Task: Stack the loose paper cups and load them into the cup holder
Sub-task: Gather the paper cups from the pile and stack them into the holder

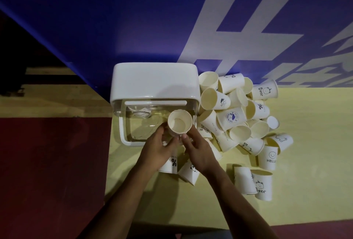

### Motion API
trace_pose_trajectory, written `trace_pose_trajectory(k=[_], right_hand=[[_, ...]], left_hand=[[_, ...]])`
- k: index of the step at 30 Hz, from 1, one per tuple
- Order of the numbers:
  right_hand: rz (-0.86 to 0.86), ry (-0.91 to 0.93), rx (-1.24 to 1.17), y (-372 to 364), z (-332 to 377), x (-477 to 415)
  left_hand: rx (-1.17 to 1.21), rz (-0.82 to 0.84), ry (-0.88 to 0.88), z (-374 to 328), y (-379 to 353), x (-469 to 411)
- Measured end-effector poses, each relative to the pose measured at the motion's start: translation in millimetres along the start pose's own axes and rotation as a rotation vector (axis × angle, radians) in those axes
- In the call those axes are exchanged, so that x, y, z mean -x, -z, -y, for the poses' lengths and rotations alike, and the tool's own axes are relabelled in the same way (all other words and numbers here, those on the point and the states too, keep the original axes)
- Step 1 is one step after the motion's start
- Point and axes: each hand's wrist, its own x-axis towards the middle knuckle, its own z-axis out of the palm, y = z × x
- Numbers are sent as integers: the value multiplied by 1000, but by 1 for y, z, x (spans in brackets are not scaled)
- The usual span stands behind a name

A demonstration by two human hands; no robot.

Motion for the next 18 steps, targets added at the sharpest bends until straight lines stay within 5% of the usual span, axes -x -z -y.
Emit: trace_pose_trajectory(k=[18], right_hand=[[-59, -66, -52, -2, 29, -61]], left_hand=[[-41, 6, 45, -26, 9, -66]])
